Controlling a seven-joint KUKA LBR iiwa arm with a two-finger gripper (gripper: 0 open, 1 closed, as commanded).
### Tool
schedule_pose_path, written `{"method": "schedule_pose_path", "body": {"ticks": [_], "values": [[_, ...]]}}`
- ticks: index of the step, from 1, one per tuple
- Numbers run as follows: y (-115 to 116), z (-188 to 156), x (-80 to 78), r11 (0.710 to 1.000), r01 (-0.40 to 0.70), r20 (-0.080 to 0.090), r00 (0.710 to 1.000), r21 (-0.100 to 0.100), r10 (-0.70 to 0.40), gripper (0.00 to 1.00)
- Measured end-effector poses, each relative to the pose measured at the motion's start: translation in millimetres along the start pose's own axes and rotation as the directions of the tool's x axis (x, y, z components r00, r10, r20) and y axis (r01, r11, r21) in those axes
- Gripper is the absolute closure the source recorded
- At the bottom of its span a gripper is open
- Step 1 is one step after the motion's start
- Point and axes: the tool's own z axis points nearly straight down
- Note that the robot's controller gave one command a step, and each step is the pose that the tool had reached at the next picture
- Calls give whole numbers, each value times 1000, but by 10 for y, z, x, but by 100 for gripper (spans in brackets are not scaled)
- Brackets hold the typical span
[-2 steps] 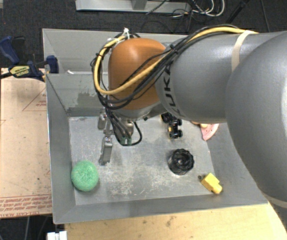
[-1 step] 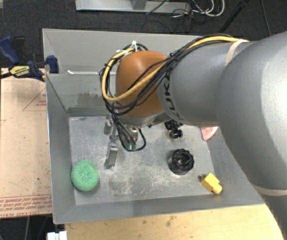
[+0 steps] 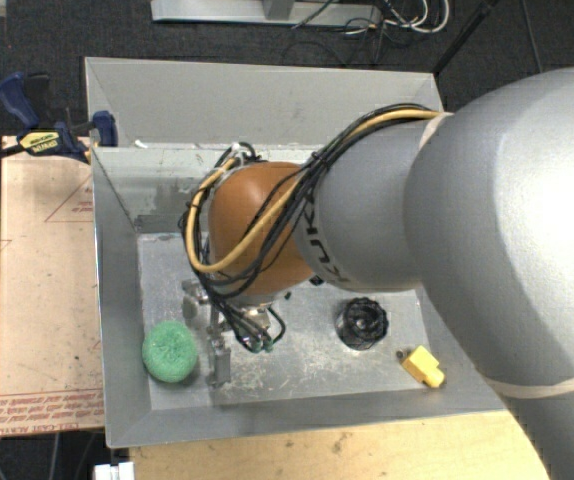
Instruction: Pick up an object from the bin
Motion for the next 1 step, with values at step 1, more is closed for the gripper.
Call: {"method": "schedule_pose_path", "body": {"ticks": [1], "values": [[137, 102, 220, 999, 41, -5, 999, -3, -41, 0]]}}
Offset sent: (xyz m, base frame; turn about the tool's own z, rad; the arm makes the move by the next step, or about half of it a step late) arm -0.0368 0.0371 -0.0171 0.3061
